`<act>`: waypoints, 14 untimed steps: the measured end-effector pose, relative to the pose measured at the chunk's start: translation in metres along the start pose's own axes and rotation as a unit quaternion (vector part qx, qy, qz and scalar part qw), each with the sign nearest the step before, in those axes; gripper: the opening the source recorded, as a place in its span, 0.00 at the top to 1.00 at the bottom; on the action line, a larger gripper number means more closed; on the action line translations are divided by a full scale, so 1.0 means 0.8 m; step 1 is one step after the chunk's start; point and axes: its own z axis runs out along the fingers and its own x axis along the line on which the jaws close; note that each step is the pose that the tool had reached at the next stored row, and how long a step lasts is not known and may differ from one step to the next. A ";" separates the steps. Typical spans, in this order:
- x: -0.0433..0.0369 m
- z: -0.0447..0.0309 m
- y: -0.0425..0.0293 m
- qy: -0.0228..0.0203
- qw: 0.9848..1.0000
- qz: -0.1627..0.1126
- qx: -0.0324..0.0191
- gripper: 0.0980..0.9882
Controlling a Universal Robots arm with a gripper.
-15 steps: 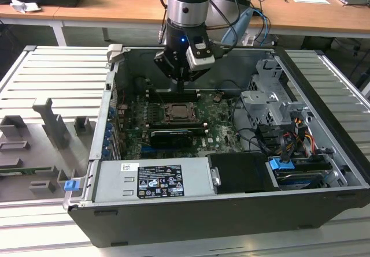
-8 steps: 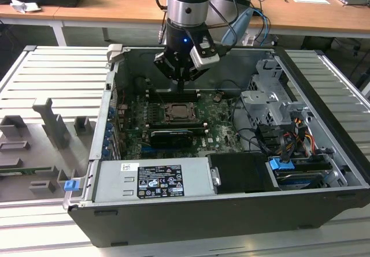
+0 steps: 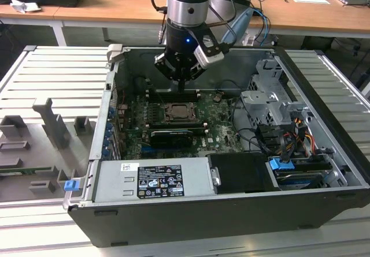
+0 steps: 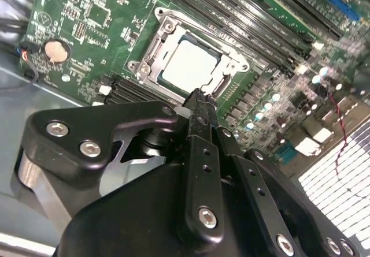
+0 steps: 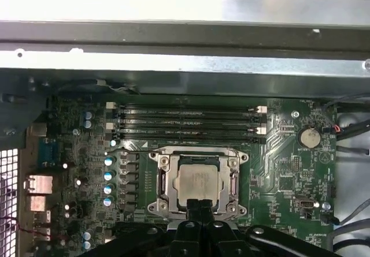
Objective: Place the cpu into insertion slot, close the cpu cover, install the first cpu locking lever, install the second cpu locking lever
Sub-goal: 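Install the first cpu locking lever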
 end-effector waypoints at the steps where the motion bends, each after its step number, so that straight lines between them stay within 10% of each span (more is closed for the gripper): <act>1: 0.000 0.0000 0.0000 0.000 1.000 -0.005 0.000 0.99; 14: 0.011 0.0043 -0.0004 -0.005 1.000 0.005 -0.008 0.99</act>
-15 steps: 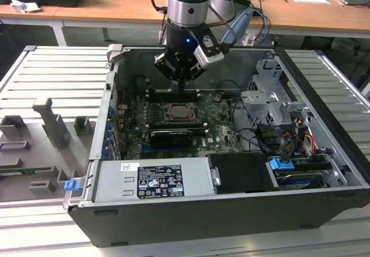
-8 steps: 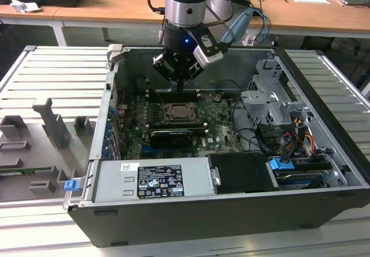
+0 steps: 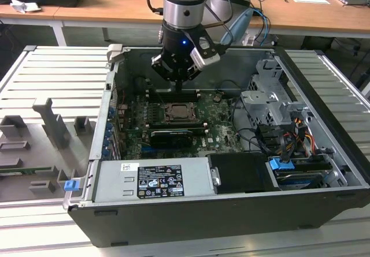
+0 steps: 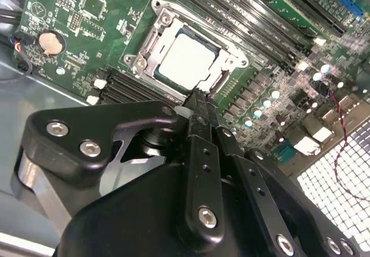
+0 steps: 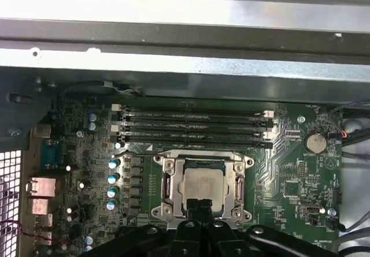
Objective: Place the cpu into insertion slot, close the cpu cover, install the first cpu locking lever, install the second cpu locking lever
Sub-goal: 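Install the first cpu locking lever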
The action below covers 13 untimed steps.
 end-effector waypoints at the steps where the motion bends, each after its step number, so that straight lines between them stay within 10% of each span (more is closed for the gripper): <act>1: 0.002 0.0003 0.0001 0.000 1.000 0.000 0.000 0.99; 13: 0.032 0.0016 0.0012 -0.002 1.000 0.000 0.000 0.99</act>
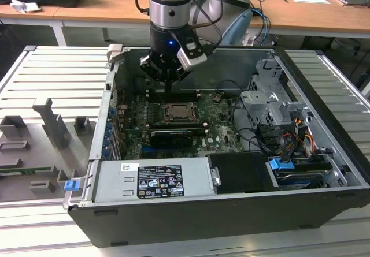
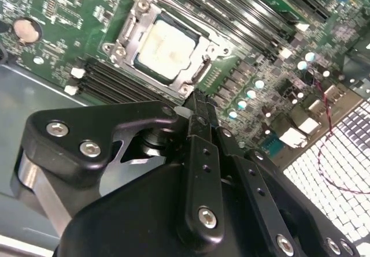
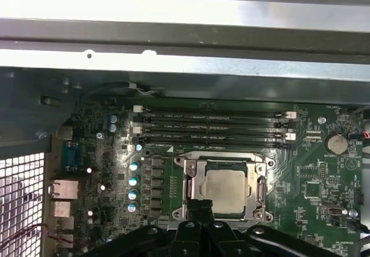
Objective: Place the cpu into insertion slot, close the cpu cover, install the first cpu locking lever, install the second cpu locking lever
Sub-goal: 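Install the first cpu locking lever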
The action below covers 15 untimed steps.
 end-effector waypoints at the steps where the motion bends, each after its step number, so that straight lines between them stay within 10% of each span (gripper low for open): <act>1: 0.004 0.0003 0.0001 0.000 1.000 0.000 0.000 0.99; 15: 0.034 0.0052 0.0016 -0.006 1.000 0.000 0.000 0.99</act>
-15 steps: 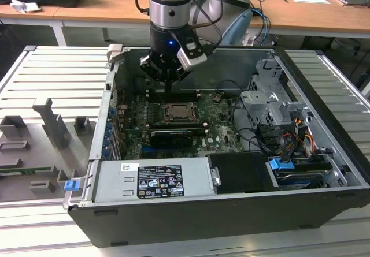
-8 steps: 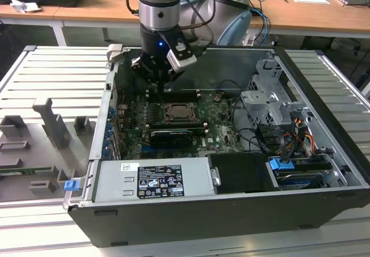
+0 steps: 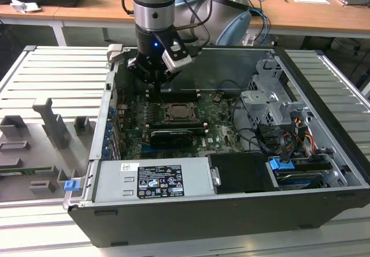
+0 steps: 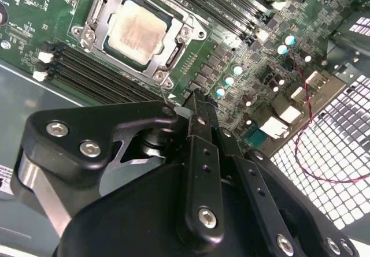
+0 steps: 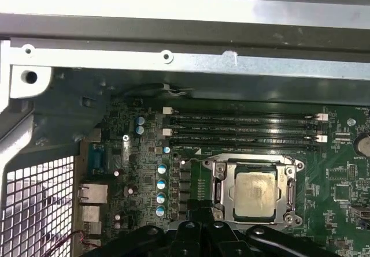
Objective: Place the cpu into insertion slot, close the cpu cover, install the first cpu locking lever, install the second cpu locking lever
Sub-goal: 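Install the first cpu locking lever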
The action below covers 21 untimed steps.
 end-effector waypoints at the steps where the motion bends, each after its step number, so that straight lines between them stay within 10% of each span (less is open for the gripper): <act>1: 0.001 0.0001 0.0001 -0.001 1.000 0.000 0.000 0.99; 10: 0.025 0.0098 0.0030 -0.006 1.000 0.000 0.000 0.99; 21: 0.027 0.0139 0.0203 -0.006 1.000 0.000 0.000 0.99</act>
